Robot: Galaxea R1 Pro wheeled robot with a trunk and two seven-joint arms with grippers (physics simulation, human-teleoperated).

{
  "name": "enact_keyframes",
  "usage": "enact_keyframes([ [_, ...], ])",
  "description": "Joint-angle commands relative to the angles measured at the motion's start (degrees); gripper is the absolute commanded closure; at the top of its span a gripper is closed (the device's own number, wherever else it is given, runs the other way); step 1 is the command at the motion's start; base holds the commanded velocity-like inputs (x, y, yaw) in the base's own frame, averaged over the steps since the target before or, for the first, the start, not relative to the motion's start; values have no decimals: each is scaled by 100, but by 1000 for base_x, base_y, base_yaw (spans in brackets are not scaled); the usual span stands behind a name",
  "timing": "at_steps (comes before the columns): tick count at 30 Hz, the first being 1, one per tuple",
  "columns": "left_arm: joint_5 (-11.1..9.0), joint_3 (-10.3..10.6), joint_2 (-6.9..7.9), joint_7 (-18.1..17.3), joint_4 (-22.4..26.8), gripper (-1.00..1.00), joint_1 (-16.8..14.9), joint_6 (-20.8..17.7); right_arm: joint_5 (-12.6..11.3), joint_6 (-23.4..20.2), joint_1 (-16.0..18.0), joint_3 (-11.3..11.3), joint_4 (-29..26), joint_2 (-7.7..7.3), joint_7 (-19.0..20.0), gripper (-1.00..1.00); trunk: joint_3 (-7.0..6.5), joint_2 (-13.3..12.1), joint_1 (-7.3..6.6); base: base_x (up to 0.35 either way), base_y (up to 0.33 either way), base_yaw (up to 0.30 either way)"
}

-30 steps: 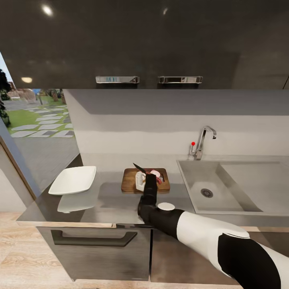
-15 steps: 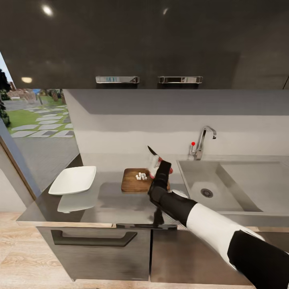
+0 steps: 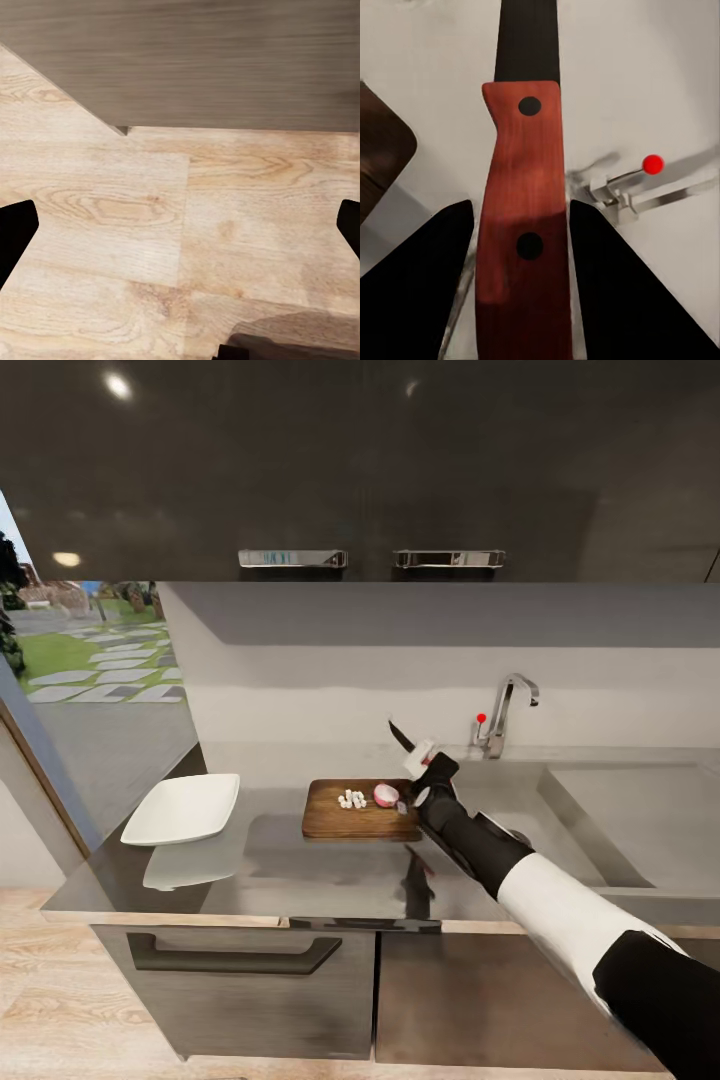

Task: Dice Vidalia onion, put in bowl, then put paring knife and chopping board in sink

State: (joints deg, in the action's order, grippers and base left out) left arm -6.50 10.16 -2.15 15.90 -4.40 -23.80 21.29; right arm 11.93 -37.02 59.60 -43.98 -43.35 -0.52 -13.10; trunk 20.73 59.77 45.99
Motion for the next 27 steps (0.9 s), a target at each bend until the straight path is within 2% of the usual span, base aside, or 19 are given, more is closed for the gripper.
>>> enact_keyframes([
  [1, -57, 50, -4, 3, -25, -100, -11, 42, 0, 2, 8, -19, 6, -20, 39, 100, 7, 5, 0, 0, 0, 0],
  [6, -57, 53, -6, 2, -25, -100, -11, 42, -25, 145, 8, -14, 137, -20, 112, 100, 7, 5, 0, 0, 0, 0],
  [12, -56, 51, -11, 3, -25, -100, -11, 42, -38, 267, 8, -19, 506, 88, 122, 100, 7, 5, 0, 0, 0, 0],
  [17, -54, 52, -13, 2, -25, -100, -11, 42, -41, 580, 8, -29, 984, 279, 123, 100, 7, 5, 0, 0, 0, 0],
  [22, -59, 54, -13, 2, -25, -100, -11, 42, -29, 814, 8, -35, 1621, 640, 123, 100, 7, 5, 0, 0, 0, 0],
  [27, -57, 54, -13, 3, -25, -100, -11, 42, -23, 844, 8, -45, 1773, 741, 123, 100, 7, 5, 0, 0, 0, 0],
])
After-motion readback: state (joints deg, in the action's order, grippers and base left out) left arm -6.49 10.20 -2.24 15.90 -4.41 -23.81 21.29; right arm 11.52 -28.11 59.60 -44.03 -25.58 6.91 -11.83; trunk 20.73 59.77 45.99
